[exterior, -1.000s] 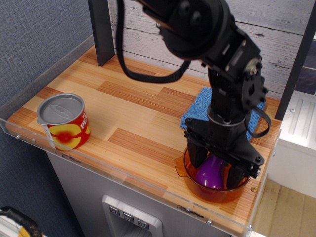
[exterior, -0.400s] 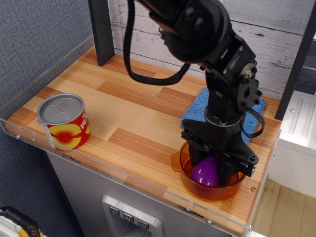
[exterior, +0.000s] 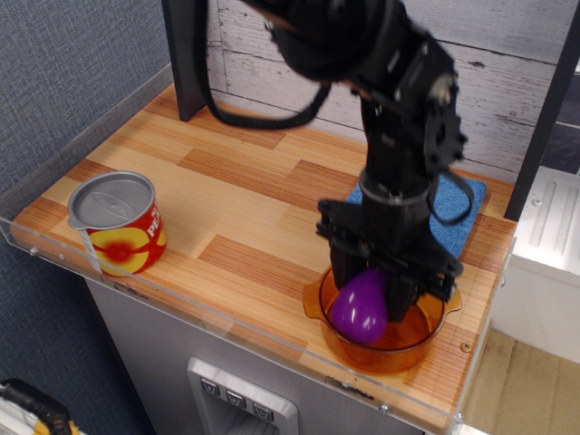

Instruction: Place the eggplant on the upper left hand side of the table.

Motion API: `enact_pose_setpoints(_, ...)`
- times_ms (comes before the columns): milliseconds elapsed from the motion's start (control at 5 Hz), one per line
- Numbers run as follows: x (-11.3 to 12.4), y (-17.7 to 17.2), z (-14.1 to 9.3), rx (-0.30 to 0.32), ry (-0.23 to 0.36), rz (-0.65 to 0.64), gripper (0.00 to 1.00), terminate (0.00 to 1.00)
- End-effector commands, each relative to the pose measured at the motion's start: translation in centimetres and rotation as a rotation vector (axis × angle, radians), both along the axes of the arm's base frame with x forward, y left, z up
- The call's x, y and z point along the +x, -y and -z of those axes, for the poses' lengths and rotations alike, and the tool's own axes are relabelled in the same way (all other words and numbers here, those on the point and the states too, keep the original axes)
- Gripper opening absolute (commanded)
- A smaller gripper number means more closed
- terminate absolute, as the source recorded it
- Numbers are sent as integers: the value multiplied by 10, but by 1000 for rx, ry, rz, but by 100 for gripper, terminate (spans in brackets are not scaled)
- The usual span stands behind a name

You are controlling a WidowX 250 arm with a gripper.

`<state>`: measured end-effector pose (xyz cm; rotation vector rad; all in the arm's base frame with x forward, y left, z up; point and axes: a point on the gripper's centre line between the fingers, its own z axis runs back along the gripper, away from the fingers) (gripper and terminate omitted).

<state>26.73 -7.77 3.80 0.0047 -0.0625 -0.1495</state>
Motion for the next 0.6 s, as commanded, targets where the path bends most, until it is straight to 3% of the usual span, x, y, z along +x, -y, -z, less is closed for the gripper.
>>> enact_pose_setpoints(0, 11, -33, -79, -40, 185, -81, 0, 0)
enact_pose_setpoints(200, 28, -70, -94, -30, 211, -204, 0, 0)
enact_pose_setpoints(400, 58, -109, -88, 3, 193, -292, 0, 0)
